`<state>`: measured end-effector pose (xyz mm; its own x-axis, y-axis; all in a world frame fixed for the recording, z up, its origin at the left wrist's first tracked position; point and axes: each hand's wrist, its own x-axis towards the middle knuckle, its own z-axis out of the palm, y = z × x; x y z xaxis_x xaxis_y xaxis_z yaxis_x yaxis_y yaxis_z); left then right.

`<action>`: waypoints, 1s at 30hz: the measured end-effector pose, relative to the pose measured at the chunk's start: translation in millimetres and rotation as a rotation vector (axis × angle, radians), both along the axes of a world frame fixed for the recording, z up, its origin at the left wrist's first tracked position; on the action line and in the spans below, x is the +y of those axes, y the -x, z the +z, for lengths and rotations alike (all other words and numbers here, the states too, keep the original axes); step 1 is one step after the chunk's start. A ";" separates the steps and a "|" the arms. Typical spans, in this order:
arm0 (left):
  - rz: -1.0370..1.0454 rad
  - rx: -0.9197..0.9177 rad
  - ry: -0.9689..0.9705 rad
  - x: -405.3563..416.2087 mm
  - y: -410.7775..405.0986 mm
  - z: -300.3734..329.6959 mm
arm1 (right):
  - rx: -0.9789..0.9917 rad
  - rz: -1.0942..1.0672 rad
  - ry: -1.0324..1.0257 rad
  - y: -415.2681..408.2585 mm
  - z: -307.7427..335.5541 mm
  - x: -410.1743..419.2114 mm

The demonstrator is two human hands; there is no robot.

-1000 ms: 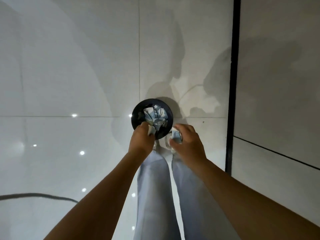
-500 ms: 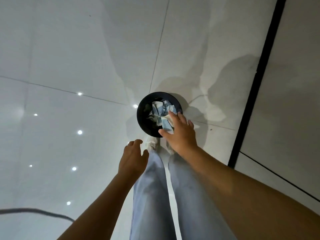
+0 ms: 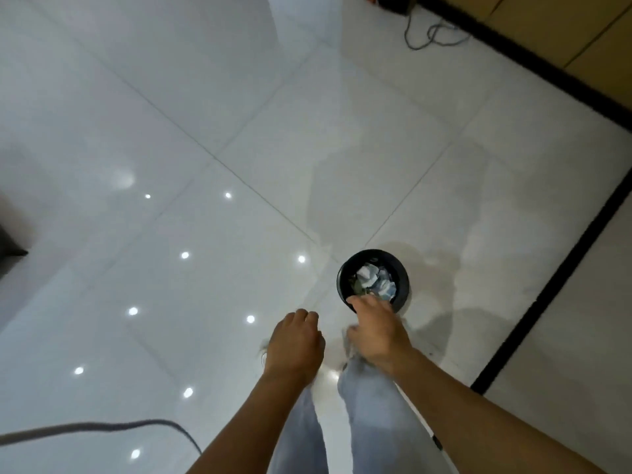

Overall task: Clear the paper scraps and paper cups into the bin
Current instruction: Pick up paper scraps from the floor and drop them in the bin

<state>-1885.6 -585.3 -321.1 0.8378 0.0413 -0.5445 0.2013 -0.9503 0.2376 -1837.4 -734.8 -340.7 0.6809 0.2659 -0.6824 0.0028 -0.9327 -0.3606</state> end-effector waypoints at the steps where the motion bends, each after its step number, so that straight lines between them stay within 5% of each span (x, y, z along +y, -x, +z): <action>1: 0.034 -0.016 -0.007 13.0 7.9 10.1 | 0.001 0.050 0.003 3.6 13.6 14.4; 12: 0.523 -0.072 -0.068 199.9 171.2 96.3 | -0.059 0.600 -0.015 104.0 114.6 239.1; 30: 1.350 -0.049 -0.112 399.6 489.4 144.7 | -0.074 1.399 -0.075 372.3 158.0 560.4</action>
<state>-2375.1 -185.7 -176.4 0.1268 0.8816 -0.4547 0.9779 -0.0342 0.2065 -2209.7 -174.4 -182.7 -0.1417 0.7788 -0.6110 0.9223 -0.1204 -0.3673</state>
